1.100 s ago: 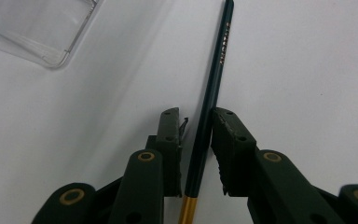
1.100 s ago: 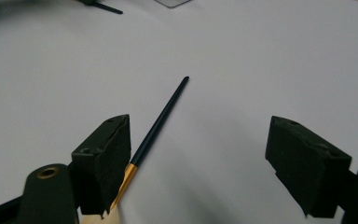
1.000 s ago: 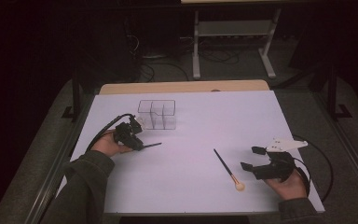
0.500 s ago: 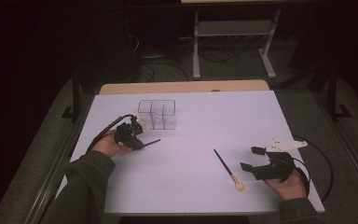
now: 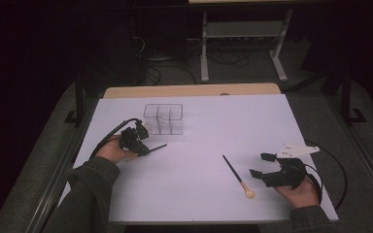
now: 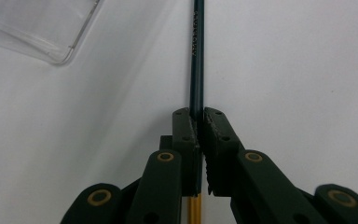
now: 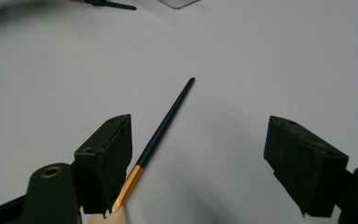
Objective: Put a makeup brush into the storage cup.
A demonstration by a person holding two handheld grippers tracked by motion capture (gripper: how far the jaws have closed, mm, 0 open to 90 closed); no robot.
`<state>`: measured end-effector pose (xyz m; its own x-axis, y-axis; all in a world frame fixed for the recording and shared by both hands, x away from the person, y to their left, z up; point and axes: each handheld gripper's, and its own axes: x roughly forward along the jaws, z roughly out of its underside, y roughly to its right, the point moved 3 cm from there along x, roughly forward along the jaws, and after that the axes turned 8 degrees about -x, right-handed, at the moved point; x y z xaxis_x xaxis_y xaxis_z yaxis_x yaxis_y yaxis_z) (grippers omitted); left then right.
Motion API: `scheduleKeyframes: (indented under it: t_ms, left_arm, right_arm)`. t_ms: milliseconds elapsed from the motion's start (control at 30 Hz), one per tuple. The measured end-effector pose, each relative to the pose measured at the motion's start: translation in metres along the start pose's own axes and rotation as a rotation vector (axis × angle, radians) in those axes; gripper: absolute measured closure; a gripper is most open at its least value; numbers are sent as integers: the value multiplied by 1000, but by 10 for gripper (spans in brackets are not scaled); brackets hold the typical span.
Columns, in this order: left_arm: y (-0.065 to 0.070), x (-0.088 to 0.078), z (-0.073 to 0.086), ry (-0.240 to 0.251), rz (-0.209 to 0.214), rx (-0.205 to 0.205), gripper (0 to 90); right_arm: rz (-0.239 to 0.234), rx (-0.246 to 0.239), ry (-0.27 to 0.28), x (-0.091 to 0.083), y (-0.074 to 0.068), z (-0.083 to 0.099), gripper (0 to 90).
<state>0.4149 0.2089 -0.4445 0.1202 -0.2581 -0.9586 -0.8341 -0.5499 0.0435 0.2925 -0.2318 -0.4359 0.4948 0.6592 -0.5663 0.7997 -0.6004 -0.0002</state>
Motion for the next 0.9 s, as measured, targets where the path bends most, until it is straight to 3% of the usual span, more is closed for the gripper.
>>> scheduleKeyframes:
  t_ms: [400, 667, 900]
  left_arm:
    - [2, -14, 5, 37, 17, -11, 837]
    - [16, -35, 7, 92, 32, 18, 837]
    - [37, -50, 8, 141, 49, 69, 837]
  right_arm:
    - [-17, -1, -7, 2, -2, -3, 225]
    - [-39, -29, -24, 5, -9, -11, 226]
    - [-66, -46, -26, 4, -16, -24, 232]
